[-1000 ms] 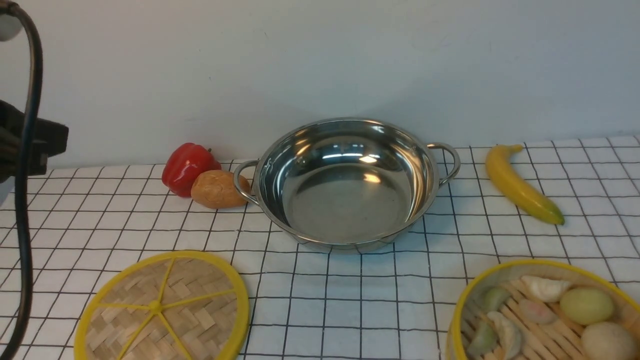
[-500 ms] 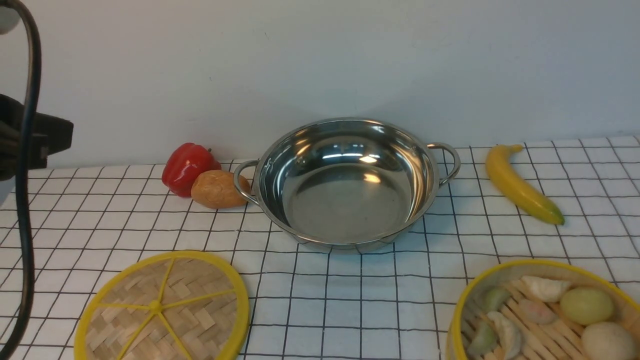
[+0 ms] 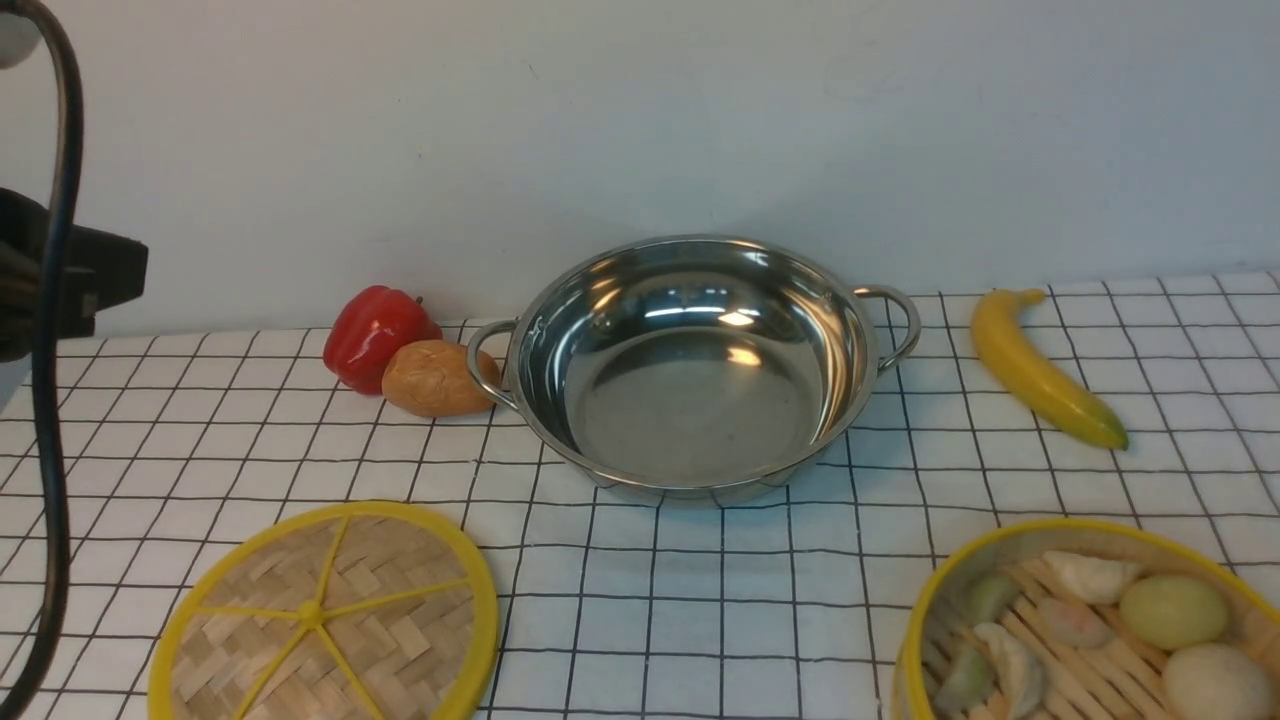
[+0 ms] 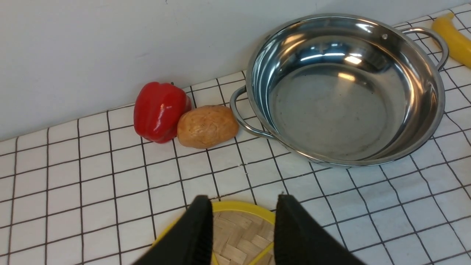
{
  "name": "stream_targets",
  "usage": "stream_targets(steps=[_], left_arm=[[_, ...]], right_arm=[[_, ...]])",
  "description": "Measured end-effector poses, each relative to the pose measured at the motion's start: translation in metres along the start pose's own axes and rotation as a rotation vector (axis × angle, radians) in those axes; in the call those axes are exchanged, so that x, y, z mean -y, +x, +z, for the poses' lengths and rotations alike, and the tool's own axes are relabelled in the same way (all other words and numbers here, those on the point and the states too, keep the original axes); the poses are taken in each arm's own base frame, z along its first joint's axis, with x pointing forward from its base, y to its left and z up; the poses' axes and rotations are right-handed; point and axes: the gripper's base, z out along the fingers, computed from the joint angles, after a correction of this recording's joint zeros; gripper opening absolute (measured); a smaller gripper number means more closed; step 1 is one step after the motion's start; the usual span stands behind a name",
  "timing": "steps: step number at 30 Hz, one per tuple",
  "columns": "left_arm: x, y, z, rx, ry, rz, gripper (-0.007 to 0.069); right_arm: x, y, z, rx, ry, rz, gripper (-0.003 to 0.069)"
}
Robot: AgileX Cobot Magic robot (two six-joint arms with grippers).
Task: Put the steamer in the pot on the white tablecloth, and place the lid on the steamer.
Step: 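Reach for and grasp the rim of the bamboo steamer holding the buns with the right gripper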
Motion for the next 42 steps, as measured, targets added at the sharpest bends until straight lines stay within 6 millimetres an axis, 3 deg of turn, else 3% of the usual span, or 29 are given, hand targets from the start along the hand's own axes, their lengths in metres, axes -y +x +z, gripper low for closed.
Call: stream_targets(steps=[1,4,6,9,13,14,17,22,27,31,35,38,42], left_arm=[[0.000,0.000,0.000,0.000,0.000,0.000,0.0232],[0.000,0.000,0.000,0.000,0.000,0.000,0.0232],[0.000,0.000,0.000,0.000,0.000,0.000,0.0237],[0.000,0.000,0.000,0.000,0.000,0.000,0.0243],[0.000,0.000,0.000,0.000,0.000,0.000,0.0243],[0.000,0.000,0.000,0.000,0.000,0.000,0.0243],[0.000,0.000,0.000,-0.002,-0.003,0.002,0.0243],[-0.004,0.005,0.000,-0.059,-0.042,0.007,0.0228],[-0.016,0.012,-0.002,-0.124,-0.183,-0.038,0.0192],[-0.028,0.013,-0.005,-0.141,-0.319,-0.058,0.0171],[-0.036,0.014,-0.008,-0.140,-0.408,-0.067,0.0167],[-0.035,0.013,-0.008,-0.131,-0.402,-0.085,0.0167],[-0.035,0.011,-0.008,-0.107,-0.401,-0.085,0.0170]], right_arm=[[-0.006,-0.004,0.005,-0.145,-0.004,-0.087,0.0242],[-0.013,-0.008,0.012,-0.317,-0.023,-0.178,0.0242],[-0.023,-0.013,0.027,-0.546,-0.064,-0.277,0.0242],[-0.027,-0.012,0.048,-0.712,-0.091,-0.326,0.0242],[-0.026,0.000,0.090,-0.915,-0.088,-0.357,0.0272],[-0.026,0.001,0.092,-0.923,-0.087,-0.358,0.0278],[-0.018,0.018,0.119,-1.059,-0.063,-0.373,0.0352],[-0.011,0.034,0.138,-1.151,-0.083,-0.431,0.0432],[-0.009,0.046,0.149,-1.212,-0.116,-0.461,0.0447],[-0.024,0.058,0.154,-1.216,-0.195,-0.532,0.0450],[-0.049,0.083,0.157,-1.257,-0.272,-0.611,0.0450],[-0.053,0.101,0.160,-1.323,-0.206,-0.620,0.0451],[-0.052,0.110,0.164,-1.348,-0.159,-0.654,0.0451]])
